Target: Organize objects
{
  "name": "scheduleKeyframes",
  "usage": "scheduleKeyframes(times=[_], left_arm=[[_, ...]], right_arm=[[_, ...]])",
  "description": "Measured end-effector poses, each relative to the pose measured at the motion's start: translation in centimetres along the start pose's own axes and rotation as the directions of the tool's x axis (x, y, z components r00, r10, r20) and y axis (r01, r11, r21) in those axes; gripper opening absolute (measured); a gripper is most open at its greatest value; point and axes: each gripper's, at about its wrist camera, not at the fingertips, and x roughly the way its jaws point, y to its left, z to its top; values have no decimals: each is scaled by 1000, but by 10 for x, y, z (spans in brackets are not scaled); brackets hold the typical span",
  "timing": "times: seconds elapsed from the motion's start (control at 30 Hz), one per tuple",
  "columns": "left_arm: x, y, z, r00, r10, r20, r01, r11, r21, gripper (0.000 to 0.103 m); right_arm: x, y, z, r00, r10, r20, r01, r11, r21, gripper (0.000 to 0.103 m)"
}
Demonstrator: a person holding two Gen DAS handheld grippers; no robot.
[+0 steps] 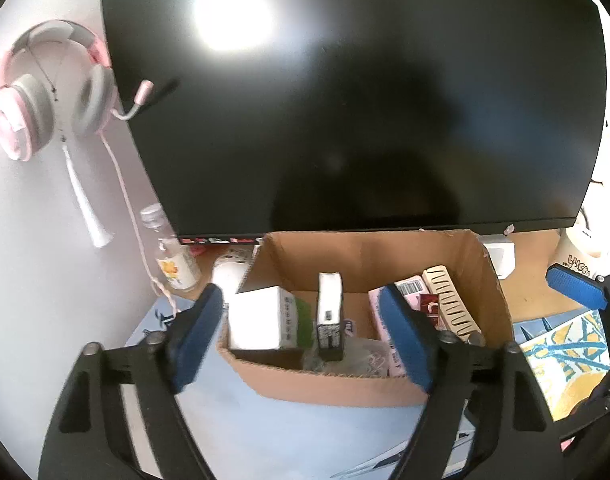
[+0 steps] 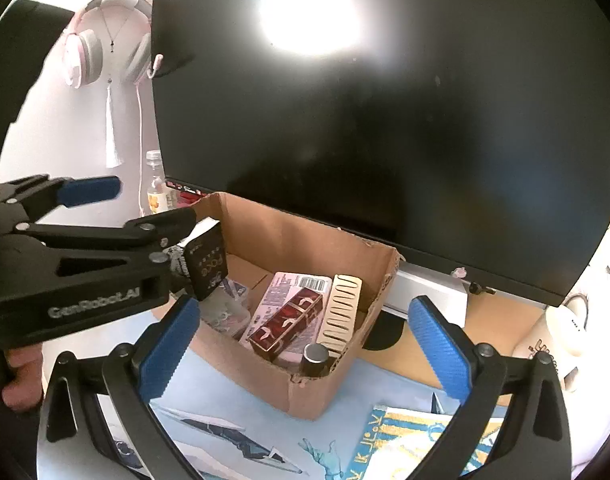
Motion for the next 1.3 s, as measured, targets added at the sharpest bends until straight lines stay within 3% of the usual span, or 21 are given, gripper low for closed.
scheduleKeyframes(times=[0.07,0.27,0.87,1.13,1.3], left_arm=[[-9,5,-1,1000,13,15,-13,1000,-14,96],[-32,25,-10,997,53,52,-50,998,-49,103],[-73,54,-45,981,122,150,-107,989,-100,103],[-63,64,-58,986,116,124,-103,989,-107,103],[-62,73,-76,985,127,119,-112,985,-129,103]], right_arm=[[3,0,3,1000,-1,1,1,1000,1,103],[-11,3,4,1000,5,18,-5,1000,31,103],[-71,-7,-20,991,-11,137,-5,993,116,103],[-73,-1,-38,991,27,133,-48,987,153,103],[-70,5,-50,991,1,134,-17,993,121,103]])
